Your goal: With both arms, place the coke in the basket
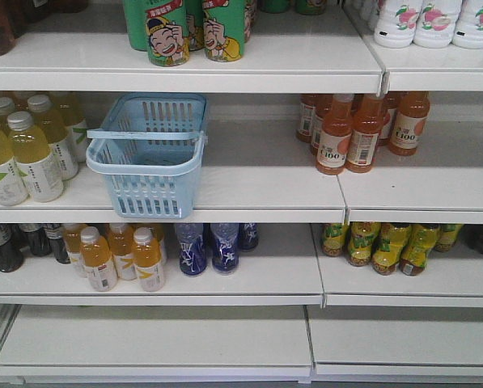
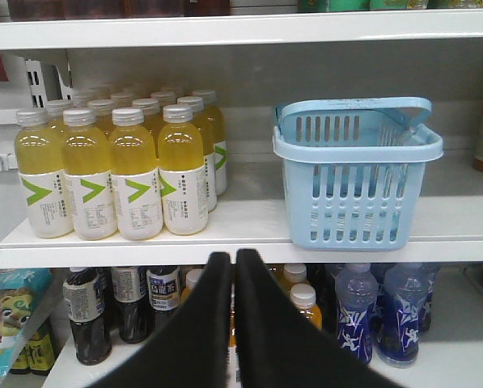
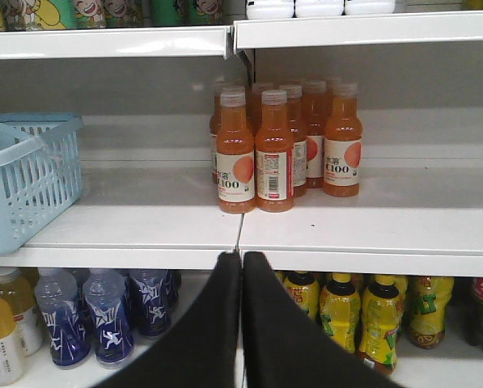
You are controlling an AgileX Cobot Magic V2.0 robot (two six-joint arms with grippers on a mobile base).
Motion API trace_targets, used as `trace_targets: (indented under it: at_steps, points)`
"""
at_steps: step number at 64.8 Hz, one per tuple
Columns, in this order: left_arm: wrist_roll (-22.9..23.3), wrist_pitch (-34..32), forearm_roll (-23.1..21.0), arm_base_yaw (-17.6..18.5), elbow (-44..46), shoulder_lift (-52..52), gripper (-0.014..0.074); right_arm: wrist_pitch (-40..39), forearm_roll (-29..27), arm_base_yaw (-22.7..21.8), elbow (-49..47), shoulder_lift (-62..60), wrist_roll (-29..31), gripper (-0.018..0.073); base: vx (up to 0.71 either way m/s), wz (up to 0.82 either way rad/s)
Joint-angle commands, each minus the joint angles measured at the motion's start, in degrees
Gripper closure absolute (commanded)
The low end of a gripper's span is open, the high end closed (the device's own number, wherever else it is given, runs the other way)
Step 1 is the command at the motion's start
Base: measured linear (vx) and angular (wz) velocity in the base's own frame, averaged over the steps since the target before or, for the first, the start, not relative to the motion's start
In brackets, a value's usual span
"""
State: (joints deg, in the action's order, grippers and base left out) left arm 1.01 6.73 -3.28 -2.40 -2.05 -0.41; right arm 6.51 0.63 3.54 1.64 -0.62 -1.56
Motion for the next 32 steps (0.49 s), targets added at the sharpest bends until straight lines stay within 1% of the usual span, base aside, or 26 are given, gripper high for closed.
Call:
trace_targets:
  at_steps: [1, 27, 29, 31, 32]
  points:
    - [0.0, -4.4, 0.0, 0.0, 1.9, -1.1, 0.0602, -4.2, 0.3, 0.0, 0.4, -0.7, 0.2, 0.0569, 0.0, 0.0]
    - [0.0, -5.0, 0.0, 0.0, 1.9, -1.1, 0.0602, -4.2, 0.3, 0.0, 0.4, -0.7, 0.2, 0.0569, 0.0, 0.0]
    - [0.0, -5.9, 0.0, 0.0, 1.9, -1.1, 0.0602, -4.2, 0.3, 0.0, 0.4, -0.7, 0.2, 0.0569, 0.0, 0.0]
    - [0.0, -8.7, 0.1, 0.0, 2.0, -1.1, 0.0602, -4.1, 0.3, 0.0, 0.4, -0.7, 0.2, 0.0569, 0.0, 0.0]
    - [0.0, -11.3, 0.1, 0.0, 2.1, -1.1, 0.0602, -4.1, 0.3, 0.0, 0.4, -0.7, 0.2, 0.0569, 0.0, 0.0]
